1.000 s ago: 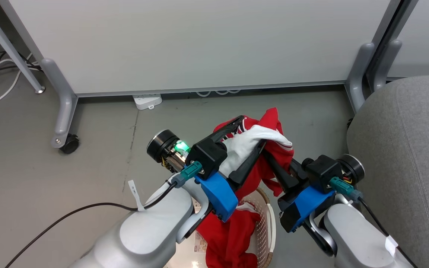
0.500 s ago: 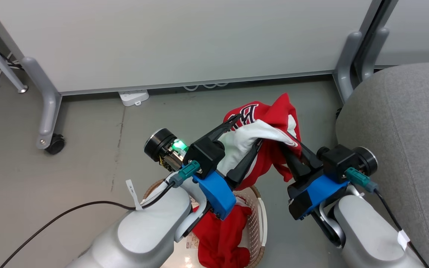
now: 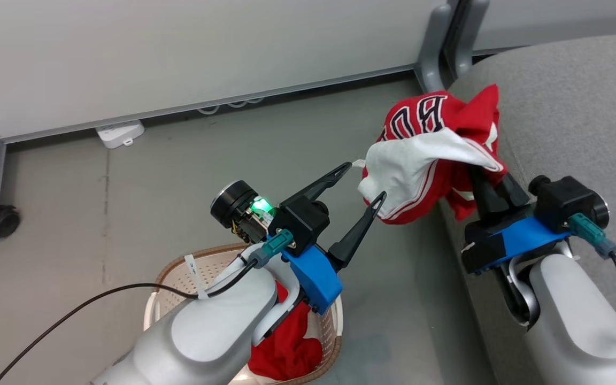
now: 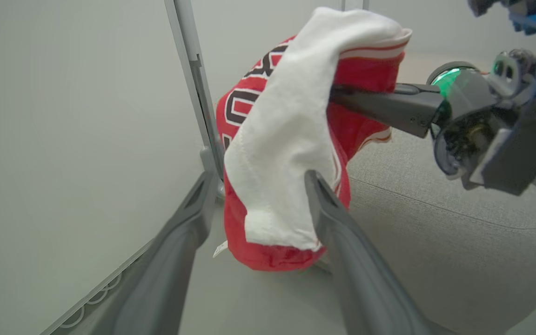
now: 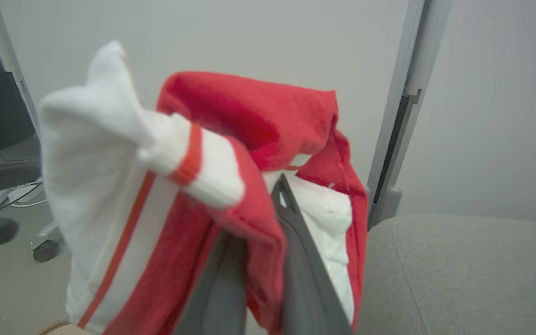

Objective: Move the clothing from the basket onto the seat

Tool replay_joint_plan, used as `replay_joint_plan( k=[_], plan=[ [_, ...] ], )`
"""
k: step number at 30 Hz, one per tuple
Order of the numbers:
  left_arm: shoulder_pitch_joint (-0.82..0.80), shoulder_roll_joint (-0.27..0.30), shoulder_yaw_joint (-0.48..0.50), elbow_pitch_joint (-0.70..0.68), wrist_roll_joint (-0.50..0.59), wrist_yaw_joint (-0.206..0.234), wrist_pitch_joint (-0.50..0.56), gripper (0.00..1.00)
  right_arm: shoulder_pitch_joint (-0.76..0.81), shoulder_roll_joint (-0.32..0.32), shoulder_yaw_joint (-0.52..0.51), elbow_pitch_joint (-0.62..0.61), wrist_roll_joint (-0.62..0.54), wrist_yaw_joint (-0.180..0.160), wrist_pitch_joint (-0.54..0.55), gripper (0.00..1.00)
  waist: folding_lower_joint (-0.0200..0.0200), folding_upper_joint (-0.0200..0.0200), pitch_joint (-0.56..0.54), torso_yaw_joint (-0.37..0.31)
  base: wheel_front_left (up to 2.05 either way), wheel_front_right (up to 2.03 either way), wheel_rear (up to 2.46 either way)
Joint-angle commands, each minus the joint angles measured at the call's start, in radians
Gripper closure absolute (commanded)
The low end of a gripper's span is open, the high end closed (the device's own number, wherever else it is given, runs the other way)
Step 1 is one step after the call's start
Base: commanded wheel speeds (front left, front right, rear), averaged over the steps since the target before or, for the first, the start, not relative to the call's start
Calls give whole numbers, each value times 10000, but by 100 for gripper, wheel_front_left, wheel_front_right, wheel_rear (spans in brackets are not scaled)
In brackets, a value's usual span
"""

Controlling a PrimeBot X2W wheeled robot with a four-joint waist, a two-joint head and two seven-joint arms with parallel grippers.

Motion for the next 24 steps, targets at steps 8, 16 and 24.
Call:
replay_joint_plan(
  k=[8,16,24],
  plan=[
    [-231,48,-191,54,97,-101,49,0,380,173,-1357,-579,-255,-7,-13,100,-1,0,539,-1439,0,0,0],
    [-340,75,-358,116,122,-184,101,0,847,347,-2383,-1013,-382,-7,-13,100,-1,0,780,-2513,0,0,0],
    [-479,37,-530,151,171,-254,185,0,1455,658,-3255,-1271,-411,-7,-13,100,-1,0,1085,-3211,0,0,0]
  ],
)
